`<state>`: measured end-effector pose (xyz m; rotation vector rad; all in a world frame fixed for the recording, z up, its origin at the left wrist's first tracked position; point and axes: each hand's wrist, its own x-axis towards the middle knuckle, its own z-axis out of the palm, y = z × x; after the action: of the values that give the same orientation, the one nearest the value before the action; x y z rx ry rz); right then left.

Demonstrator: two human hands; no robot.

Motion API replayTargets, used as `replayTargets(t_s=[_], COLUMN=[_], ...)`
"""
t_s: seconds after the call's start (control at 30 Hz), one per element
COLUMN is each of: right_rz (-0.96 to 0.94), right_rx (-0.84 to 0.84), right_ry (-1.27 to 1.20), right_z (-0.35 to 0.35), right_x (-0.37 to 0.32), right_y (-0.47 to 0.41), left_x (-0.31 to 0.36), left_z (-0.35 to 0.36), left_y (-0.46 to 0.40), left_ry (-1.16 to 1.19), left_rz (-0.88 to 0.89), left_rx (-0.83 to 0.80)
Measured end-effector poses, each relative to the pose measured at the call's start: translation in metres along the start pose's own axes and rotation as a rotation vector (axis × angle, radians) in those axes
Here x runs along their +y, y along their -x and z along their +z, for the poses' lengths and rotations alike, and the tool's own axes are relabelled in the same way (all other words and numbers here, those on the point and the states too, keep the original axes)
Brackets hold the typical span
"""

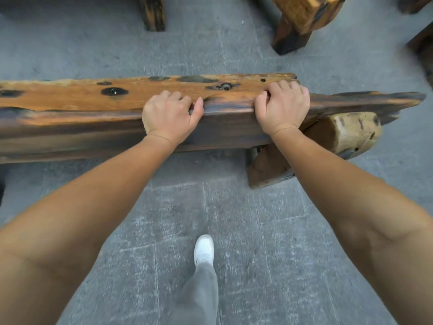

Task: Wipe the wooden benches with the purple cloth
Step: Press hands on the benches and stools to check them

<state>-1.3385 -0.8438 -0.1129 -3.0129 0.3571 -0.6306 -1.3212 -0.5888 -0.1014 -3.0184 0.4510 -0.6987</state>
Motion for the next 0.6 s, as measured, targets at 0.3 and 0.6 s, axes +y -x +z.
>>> replayTargets(t_s=[0.3,0.6], right_rz=[-0.080,-0.106], right_rx=[-0.018,-0.020], right_ry=[-0.011,-0.008], right_z=[0.034,0.060], right_x=[0.021,0.026], right_y=[-0.102,-0.155], left_x=[0.019,0.021], left_z=[0.042,0.071], left_y=[-0.083,-0.128], left_ry=[0.009,-0.013], left_rz=[-0.038,-0.093], left_rx=[-0.072,-0.082])
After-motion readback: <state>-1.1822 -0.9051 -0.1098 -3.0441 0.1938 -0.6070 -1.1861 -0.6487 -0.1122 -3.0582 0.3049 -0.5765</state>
